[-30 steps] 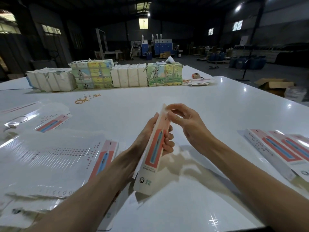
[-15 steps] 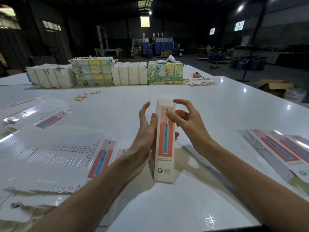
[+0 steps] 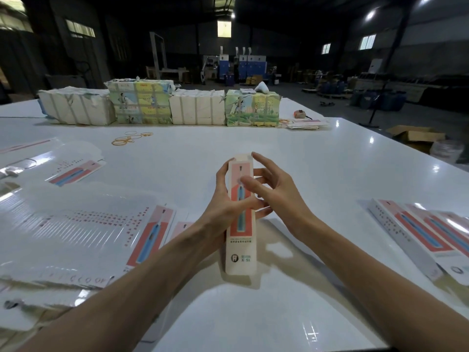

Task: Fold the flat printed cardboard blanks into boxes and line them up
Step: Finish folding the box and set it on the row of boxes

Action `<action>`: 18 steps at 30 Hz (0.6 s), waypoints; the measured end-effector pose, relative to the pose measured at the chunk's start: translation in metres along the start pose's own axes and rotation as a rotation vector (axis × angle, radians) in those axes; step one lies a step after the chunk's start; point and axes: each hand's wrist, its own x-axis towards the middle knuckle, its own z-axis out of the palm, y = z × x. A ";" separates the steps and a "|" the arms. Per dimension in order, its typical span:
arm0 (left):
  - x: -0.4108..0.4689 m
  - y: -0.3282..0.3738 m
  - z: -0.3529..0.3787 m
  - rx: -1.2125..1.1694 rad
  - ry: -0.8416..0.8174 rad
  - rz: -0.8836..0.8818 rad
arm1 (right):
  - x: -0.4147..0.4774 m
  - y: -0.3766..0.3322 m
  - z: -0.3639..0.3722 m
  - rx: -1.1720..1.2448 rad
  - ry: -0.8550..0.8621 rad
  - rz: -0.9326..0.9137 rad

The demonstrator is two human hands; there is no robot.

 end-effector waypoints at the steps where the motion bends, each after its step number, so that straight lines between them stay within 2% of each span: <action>1: 0.000 0.000 0.000 0.004 -0.001 0.002 | 0.000 0.001 0.001 0.005 -0.007 -0.002; 6: 0.000 -0.001 0.000 0.135 -0.027 0.004 | 0.004 0.004 -0.005 0.002 -0.041 0.012; 10: 0.003 -0.005 -0.003 0.148 -0.049 -0.031 | 0.005 0.008 -0.009 -0.031 -0.043 0.014; 16: 0.001 -0.003 -0.006 0.137 -0.157 -0.054 | 0.015 0.012 -0.015 -0.009 0.152 0.047; 18: -0.001 -0.002 -0.004 0.160 -0.194 -0.038 | 0.017 0.014 -0.022 -0.014 0.134 0.039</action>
